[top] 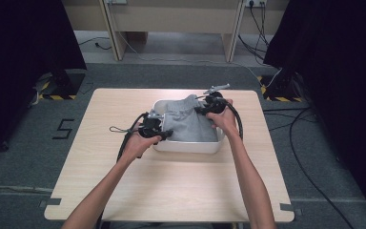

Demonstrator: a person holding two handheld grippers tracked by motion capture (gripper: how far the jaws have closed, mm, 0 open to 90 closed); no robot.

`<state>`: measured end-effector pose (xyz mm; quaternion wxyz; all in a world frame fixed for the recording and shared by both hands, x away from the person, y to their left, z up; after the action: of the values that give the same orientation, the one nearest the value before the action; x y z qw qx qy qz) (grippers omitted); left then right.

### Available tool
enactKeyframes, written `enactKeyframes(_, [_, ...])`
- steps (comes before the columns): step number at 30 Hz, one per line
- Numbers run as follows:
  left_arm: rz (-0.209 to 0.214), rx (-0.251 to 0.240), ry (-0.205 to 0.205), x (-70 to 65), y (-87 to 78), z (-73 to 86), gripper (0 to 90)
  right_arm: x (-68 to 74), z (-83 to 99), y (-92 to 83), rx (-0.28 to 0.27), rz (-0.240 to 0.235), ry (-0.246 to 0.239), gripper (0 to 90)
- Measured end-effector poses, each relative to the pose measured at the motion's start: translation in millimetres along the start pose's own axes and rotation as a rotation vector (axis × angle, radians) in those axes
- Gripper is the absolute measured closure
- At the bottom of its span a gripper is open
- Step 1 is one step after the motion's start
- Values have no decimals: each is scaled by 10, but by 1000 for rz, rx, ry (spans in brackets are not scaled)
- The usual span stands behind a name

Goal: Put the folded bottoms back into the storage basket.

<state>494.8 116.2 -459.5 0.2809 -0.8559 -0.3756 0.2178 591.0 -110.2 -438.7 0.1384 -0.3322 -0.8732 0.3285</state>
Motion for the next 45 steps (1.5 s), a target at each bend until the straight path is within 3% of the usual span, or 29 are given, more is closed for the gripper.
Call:
enactKeyframes(6, [-8, 17, -9, 20, 28, 10, 645, 14, 6, 26, 36, 12, 5, 756])
enactKeyframes(18, [-26, 60, 0, 12, 75, 44, 604, 59, 20, 88, 123, 45, -48, 738])
enactKeyframes(19, [-29, 63, 2, 11, 77, 46, 601, 55, 23, 96, 132, 46, -54, 727])
enactKeyframes(20, [-33, 67, -1, 15, 78, 50, 581, 59, 43, 107, 164, 42, -37, 652])
enactKeyframes(22, [-37, 74, -20, 40, 73, 48, 512, 39, 74, 111, 174, 61, -21, 630])
enactKeyframes(27, [-56, 66, -12, 64, 31, 47, 442, 5, 101, 102, 167, 69, 12, 530])
enactKeyframes(29, [-65, 35, -13, 56, -27, 15, 428, 10, 64, 63, 144, 78, 12, 484])
enactKeyframes(36, [-72, -18, 7, -2, -136, -34, 441, 91, -16, -32, 113, 96, -41, 446])
enactKeyframes(45, [-56, -58, 7, -35, -252, -46, 406, 125, -41, -134, 91, 99, -48, 424])
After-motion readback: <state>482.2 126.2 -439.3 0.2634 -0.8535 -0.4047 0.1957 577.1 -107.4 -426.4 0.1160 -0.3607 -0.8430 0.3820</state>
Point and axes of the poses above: each handheld gripper's, and its own axes: y roughly forward along the jaws, z roughly out of its underside, x roughly to its left, the point moved 3 cm from there along y, roughly forward along the jaws, and after that the axes turned 4 degrees about -y, right-handed, at the moved point
